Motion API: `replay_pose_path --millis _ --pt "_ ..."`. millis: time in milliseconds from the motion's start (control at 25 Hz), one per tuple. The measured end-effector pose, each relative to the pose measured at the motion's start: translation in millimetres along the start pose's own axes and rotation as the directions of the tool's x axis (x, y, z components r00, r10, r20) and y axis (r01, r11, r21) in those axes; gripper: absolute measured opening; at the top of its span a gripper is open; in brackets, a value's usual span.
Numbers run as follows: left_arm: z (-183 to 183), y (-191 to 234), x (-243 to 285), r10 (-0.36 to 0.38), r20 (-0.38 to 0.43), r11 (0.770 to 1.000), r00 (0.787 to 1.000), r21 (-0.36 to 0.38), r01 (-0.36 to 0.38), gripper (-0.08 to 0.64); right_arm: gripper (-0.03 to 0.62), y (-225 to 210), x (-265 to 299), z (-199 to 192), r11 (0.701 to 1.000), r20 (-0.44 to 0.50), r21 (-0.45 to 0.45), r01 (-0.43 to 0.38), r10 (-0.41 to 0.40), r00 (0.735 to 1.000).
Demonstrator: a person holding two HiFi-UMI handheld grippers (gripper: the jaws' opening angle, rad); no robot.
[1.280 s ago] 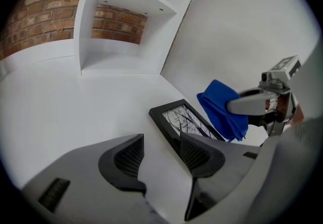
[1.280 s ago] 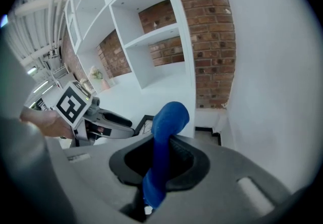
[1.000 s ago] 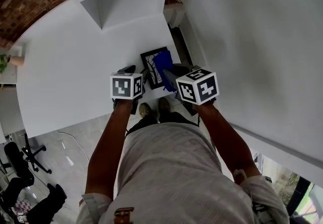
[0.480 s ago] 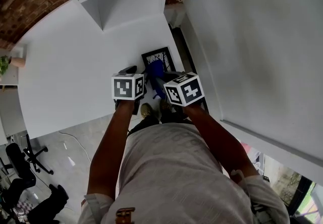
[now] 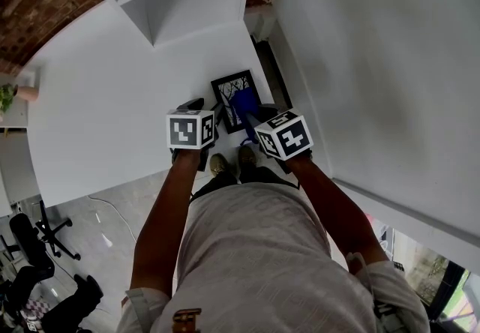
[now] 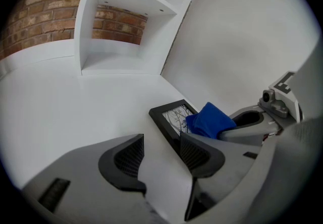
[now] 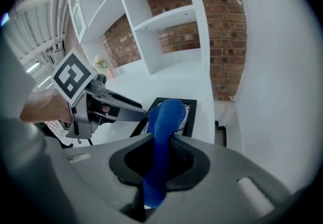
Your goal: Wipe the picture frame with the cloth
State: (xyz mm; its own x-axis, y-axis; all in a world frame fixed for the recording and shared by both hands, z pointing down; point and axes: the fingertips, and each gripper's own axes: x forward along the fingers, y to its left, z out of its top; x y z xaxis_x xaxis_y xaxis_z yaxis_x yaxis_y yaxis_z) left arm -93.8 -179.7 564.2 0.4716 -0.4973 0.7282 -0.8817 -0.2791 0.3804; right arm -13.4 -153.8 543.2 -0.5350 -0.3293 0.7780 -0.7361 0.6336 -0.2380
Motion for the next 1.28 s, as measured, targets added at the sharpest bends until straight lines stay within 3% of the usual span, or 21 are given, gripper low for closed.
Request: replay_pose_path --millis 560,960,1280 --pt "0 -2 1 -0.002 -0.002 1.000 1.000 -0.004 0.002 0.218 0.051 -46 -28 -10 0.995 0.018 0.064 0.074 -0.075 0.997" --pt "-1 -1 -1 0.003 -0.004 1.000 1.000 -0.020 -0.003 0.218 0.051 -51 -44 2 0.996 0.074 0.066 0.064 -0.068 0.995" --pt "30 -10 -29 -0.018 0.121 0.999 0.992 -0.043 0.023 0.218 0.051 -51 -71 47 0.998 0.224 0.045 0.035 -0.044 0.974"
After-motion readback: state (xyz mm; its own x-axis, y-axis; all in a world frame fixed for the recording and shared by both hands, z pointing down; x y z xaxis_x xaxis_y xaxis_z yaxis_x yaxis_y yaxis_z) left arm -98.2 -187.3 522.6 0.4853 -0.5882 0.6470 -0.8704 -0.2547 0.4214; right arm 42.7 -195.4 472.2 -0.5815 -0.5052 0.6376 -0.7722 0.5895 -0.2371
